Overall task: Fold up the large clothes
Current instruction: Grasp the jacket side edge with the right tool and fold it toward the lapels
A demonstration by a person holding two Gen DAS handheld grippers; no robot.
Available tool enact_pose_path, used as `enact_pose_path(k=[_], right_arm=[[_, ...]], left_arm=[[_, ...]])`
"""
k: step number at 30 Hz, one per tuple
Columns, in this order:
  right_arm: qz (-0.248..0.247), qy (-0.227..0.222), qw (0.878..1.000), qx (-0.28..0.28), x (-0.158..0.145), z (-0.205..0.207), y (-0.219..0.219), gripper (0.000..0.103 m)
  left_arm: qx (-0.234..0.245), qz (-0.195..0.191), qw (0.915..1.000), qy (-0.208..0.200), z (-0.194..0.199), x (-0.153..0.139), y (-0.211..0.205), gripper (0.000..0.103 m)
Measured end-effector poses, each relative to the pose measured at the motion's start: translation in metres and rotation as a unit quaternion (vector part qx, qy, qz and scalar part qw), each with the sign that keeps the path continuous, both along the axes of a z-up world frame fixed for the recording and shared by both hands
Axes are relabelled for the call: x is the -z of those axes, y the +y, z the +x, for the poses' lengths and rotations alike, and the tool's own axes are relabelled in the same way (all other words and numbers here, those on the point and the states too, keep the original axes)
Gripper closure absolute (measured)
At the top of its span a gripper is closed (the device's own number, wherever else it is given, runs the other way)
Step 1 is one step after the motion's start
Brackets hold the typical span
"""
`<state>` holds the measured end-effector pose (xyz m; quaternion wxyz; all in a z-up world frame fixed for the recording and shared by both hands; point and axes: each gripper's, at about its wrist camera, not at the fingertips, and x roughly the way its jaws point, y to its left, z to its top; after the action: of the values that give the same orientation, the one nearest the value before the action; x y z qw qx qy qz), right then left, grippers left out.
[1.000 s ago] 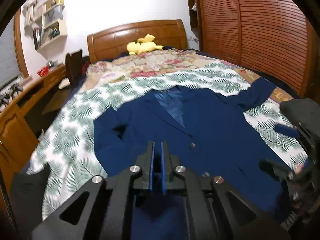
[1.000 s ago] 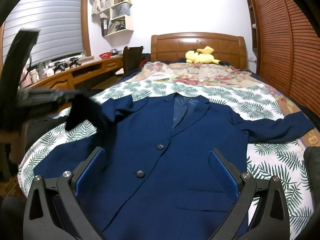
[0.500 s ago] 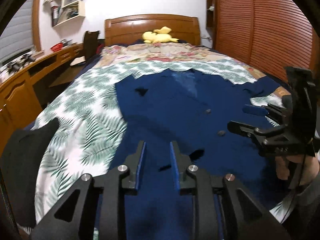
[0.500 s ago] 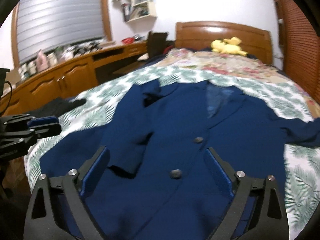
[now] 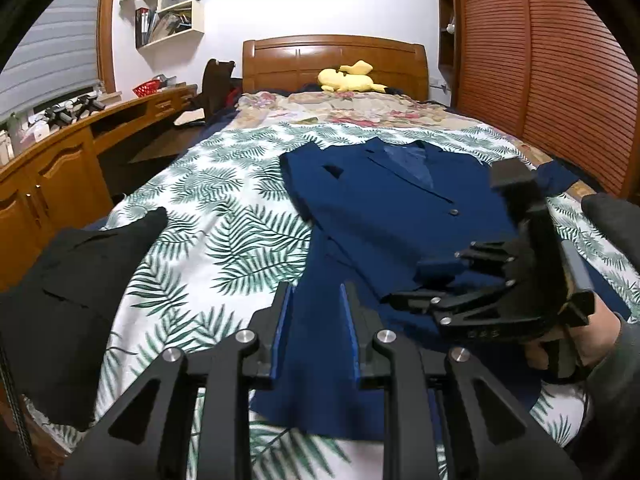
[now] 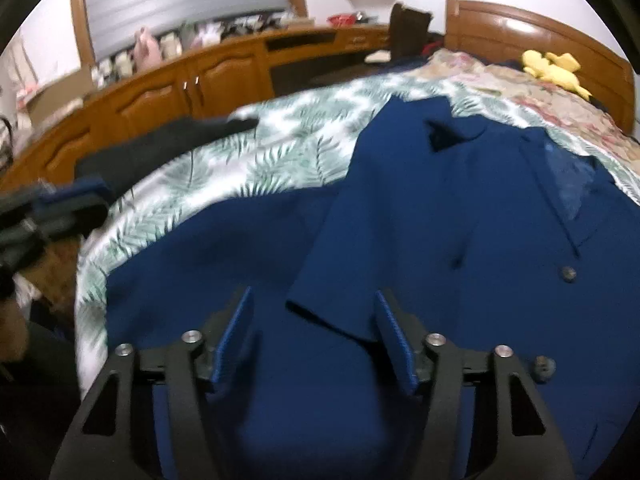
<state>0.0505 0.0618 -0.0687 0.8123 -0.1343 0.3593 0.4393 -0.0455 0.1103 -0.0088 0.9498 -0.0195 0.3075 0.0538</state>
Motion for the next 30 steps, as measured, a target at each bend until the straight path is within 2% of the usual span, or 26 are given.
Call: enact_pose_path(k=[3,4,5,7,9,14,21,30], right_arm=[[-0.037,0.008,0.999,0.0,0.016,0.003,0.01,0.068],[-0.048,0.005,0.999,0.013,0.018,0.005,0.012,0.082],[-0.048,0.005,0.999,0.019,0.018,0.007,0.01,0.09],[-0.039,0.012,0.999,0.022,0.017,0.009,0.007,0.098],[-0.027,0.009,0.999,0.023,0.014,0.009,0.003,0.102],[0.012,-0.024,0.999,0.021,-0.007,0.0,-0.006,0.103],[0.069,-0.044,0.996,0.026,-0.046,-0.005,-0.032,0.103],[0.143,-0.073,0.985,0.07,-0.101,-0.005,-0.092,0.103]], left_arm=[[-0.001,0.005,1.0,0.001,-0.005,0.002,0.002,0.081],[-0.001,0.006,1.0,0.001,-0.005,0.002,0.002,0.081],[-0.001,0.007,1.0,0.001,-0.005,0.002,0.002,0.081],[0.0,0.004,1.0,0.0,-0.006,0.002,0.002,0.081],[0.004,0.0,1.0,0.001,-0.006,0.002,0.002,0.081],[0.004,0.001,1.0,-0.006,-0.007,0.0,0.001,0.081],[0.013,0.001,0.9999,-0.008,-0.005,-0.001,-0.006,0.081],[0.026,0.006,0.9995,-0.014,-0.004,-0.007,-0.018,0.081]])
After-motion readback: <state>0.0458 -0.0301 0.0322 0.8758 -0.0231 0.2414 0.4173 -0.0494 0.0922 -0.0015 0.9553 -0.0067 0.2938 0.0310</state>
